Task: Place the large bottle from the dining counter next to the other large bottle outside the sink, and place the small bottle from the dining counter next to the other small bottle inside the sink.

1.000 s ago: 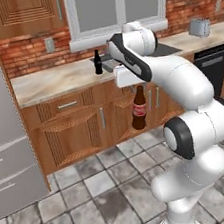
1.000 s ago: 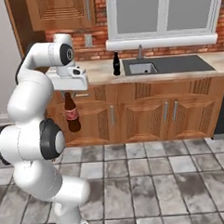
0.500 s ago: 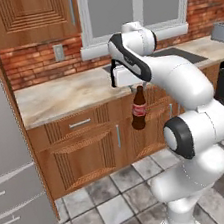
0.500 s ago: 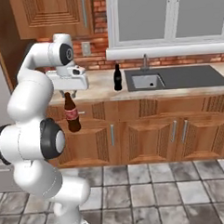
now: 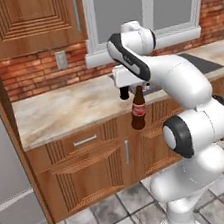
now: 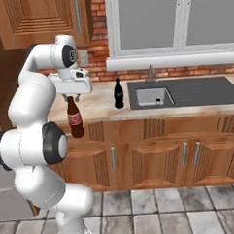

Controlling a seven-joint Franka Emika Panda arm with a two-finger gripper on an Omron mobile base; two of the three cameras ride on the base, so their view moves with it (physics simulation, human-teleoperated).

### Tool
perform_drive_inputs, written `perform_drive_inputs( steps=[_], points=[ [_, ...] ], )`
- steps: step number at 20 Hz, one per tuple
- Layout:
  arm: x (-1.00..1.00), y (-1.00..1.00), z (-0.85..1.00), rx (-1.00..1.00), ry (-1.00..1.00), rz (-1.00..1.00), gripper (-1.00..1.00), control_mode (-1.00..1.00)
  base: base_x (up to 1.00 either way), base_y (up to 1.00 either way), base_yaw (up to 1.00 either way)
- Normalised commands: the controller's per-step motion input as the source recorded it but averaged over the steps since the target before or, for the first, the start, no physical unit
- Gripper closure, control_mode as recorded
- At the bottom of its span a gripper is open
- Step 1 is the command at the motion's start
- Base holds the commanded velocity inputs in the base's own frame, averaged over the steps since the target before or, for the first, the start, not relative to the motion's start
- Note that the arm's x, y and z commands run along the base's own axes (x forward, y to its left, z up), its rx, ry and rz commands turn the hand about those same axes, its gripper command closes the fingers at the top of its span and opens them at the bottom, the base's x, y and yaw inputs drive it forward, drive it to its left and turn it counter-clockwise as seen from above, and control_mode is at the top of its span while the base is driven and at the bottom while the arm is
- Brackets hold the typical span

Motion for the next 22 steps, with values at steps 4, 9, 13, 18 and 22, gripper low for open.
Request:
perform_drive_inputs(
  steps=[4,9,13,18,22],
  points=[
    [0.00,0.00,0.00,0.00,0.00,0.00,1.00,1.00,0.82,-0.12,0.03],
    [0.00,0.00,0.00,0.00,0.00,0.00,1.00,1.00,0.65,0.00,0.09],
    [0.00,0.00,0.00,0.00,0.00,0.00,1.00,1.00,0.64,-0.06,0.10],
    [0.00,0.00,0.00,0.00,0.00,0.00,1.00,1.00,0.65,-0.23,0.04],
    [0.00,0.00,0.00,0.00,0.00,0.00,1.00,1.00,0.36,-0.28,0.00]
  ],
)
